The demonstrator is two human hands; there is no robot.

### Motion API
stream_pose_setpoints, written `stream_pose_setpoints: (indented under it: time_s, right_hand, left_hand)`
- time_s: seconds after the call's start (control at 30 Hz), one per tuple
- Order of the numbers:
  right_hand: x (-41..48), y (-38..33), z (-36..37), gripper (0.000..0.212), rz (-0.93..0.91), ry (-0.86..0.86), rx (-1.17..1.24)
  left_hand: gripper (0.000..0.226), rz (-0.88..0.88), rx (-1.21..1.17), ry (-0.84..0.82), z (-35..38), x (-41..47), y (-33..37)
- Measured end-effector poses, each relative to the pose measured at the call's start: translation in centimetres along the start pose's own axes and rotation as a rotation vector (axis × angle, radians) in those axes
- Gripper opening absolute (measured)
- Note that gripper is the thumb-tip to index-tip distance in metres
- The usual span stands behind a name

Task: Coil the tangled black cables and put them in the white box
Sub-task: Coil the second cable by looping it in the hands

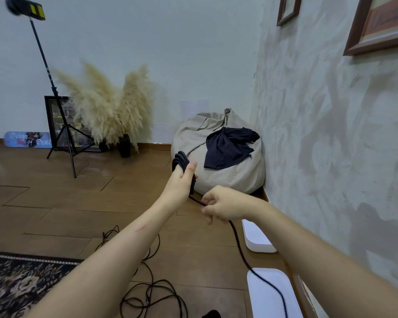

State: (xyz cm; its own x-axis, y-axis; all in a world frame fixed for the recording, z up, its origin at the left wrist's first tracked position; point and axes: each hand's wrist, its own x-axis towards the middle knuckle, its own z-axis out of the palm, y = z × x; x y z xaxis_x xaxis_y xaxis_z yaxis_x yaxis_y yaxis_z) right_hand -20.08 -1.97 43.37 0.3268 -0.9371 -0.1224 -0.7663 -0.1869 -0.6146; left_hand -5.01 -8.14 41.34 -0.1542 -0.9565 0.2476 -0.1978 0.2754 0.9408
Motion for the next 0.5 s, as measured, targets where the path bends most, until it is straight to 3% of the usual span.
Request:
stream_pose_setpoints:
  time_s: [0.1, 0.23, 0.3, 0.4, 0.5]
  right_hand:
    - [0.4, -0.3, -0.9, 0.017, -0.077, 0.105, -0.390]
    - [-0.2, -0.7, -2.2, 0.017, -0.138, 0.201, -0.618]
    - [-0.2, -0.3, -2.3, 0.013, -0.163, 0.278, -0.642]
    - [-0.4, 0.5, -3.0, 0.029, -0.118, 0.377, -0.554]
    - [-1.1, 1.5, -4.7, 0.022, -0.047, 0.251, -0.386]
  left_hand:
    - [0.046, 0.004, 0.077, -0.065, 0.8, -0.2, -0.5]
    - [0.062, -0.046, 0.107, -0.209, 1.7, -0.5, -0.9]
    - [0.055, -0.070, 0.097, -0.262, 1.7, -0.6, -1.0]
    - [0.039, -0.027, 0.099, -0.341, 1.8, -1.4, -1.0]
    - [0.043, -0.016, 0.092, -0.354, 2.0, -1.7, -1.6]
